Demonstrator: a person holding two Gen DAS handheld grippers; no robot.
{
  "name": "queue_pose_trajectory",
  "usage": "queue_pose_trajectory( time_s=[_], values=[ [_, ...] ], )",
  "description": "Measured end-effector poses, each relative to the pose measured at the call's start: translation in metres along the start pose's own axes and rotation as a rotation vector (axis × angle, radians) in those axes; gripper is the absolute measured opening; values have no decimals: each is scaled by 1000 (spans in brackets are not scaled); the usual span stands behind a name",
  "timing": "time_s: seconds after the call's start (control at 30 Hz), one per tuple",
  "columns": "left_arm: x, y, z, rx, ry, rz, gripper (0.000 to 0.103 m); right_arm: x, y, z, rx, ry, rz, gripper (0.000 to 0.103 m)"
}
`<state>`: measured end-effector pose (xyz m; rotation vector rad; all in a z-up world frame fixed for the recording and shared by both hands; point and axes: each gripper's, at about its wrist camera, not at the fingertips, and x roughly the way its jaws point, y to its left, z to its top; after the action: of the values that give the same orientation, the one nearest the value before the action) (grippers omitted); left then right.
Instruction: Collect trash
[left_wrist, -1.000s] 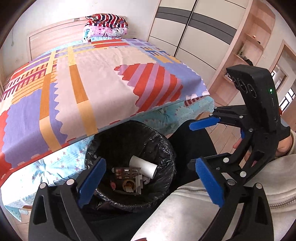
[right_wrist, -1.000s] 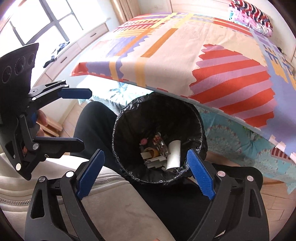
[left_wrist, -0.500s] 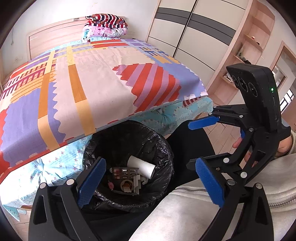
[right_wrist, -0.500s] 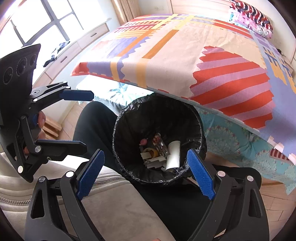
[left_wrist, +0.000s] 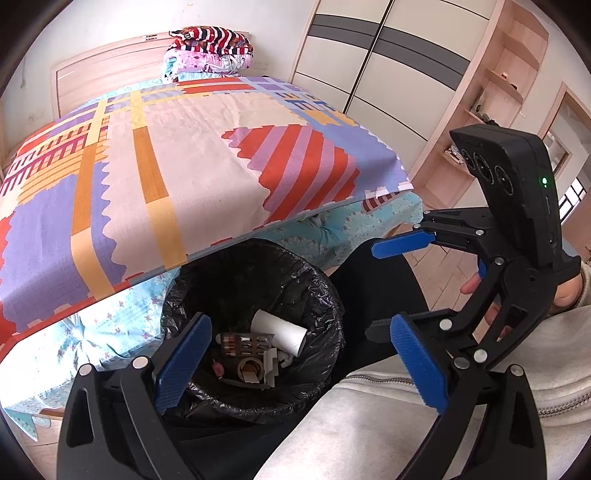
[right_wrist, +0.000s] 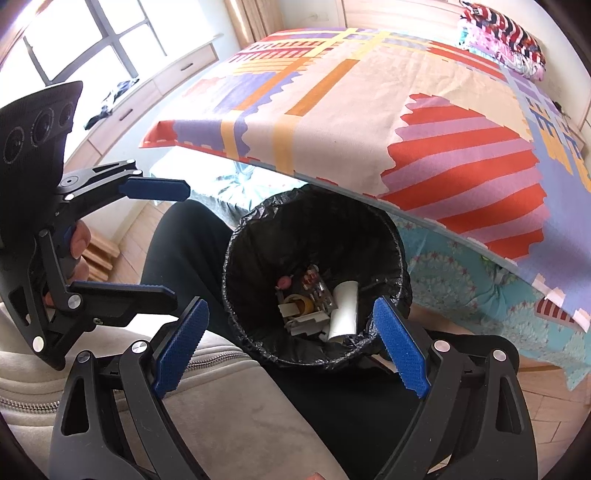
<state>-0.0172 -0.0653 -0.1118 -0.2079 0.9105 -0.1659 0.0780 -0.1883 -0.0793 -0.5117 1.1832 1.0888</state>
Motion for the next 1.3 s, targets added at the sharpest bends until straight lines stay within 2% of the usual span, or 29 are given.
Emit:
queue_pose_trajectory(
  time_s=[0.9, 1.3],
  values=[
    [2, 4, 0, -19, -3, -10, 94, -10, -8, 0, 17, -40, -15, 91],
    [2, 3, -1, -18, -4, -18, 94, -7, -9, 1, 20, -37, 9, 91]
  ],
)
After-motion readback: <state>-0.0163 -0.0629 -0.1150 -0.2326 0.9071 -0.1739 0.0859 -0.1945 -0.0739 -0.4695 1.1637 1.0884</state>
